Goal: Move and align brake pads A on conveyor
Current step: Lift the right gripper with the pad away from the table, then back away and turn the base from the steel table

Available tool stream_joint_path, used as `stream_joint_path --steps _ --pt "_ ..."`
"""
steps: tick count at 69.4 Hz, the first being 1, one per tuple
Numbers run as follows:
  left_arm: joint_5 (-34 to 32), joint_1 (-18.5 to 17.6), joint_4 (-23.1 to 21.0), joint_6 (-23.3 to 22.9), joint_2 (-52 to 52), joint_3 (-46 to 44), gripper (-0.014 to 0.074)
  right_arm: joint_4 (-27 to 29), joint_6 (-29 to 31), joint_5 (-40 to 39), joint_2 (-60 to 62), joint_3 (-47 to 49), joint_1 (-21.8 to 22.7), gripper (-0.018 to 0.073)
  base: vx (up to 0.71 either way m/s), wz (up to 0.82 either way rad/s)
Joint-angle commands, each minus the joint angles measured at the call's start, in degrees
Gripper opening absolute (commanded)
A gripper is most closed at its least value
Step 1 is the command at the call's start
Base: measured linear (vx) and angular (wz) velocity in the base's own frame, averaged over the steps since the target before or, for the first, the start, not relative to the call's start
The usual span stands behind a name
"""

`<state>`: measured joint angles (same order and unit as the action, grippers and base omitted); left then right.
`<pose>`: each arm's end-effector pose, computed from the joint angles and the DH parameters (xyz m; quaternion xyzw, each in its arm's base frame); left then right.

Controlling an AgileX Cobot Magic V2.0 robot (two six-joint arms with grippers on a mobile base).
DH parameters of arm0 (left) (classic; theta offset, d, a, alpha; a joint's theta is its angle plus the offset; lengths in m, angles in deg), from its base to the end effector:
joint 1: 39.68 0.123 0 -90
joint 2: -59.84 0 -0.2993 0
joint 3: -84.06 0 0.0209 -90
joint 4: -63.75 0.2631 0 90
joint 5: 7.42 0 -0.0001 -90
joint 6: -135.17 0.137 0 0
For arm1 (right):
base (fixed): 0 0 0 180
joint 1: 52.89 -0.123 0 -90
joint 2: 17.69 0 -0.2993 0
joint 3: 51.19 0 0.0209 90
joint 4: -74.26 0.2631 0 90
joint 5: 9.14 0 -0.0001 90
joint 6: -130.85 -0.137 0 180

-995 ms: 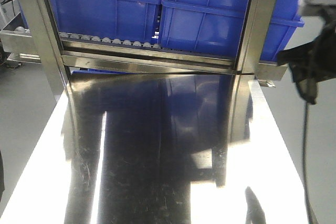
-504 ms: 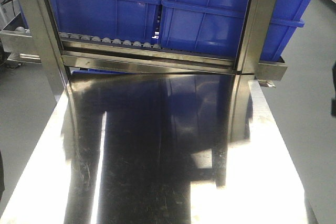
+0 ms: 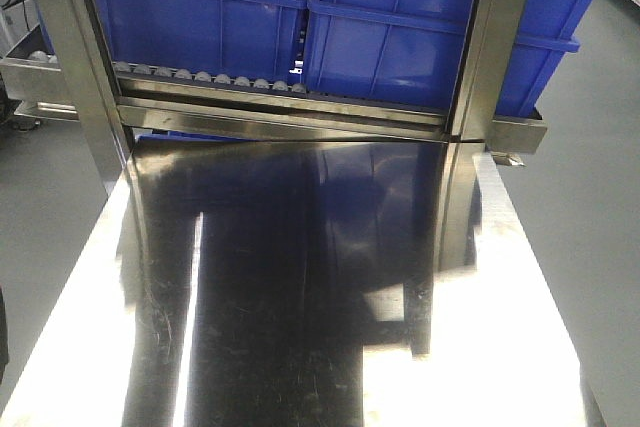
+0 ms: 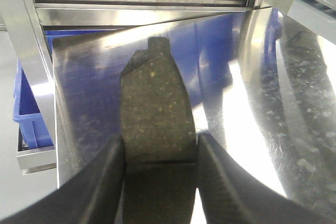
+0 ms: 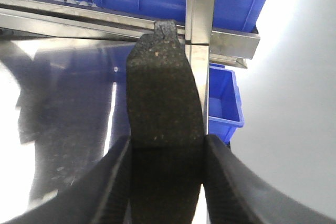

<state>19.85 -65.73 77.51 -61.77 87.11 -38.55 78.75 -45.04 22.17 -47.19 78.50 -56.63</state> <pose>0.1151 -0.0396 0.2560 0.1227 0.8156 -0.1058 0.5555 0.1219 0.0136 0.2883 -0.0404 0.8233 0.0339 0.5652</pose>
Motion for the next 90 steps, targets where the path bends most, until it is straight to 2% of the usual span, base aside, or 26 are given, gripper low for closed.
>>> stream_joint_path --steps 1,15,64,90 --pt "-5.3 -0.3 0.6 -0.4 0.3 -1.7 -0.0006 1.0 1.0 -7.7 1.8 0.2 0.3 -0.0004 0.00 0.00" --pt "-5.3 -0.3 0.6 -0.4 0.3 -1.7 -0.0006 1.2 1.0 -10.2 2.3 -0.8 0.3 -0.0004 0.00 0.00" --pt "-5.3 -0.3 0.6 -0.4 0.3 -1.7 -0.0006 1.2 0.9 -9.5 2.3 -0.8 0.3 -0.0004 0.00 0.02" --pt "-5.3 -0.3 0.7 -0.4 0.3 -1.7 -0.0006 1.2 0.9 -9.5 2.3 -0.8 0.3 -0.0004 -0.11 0.41"
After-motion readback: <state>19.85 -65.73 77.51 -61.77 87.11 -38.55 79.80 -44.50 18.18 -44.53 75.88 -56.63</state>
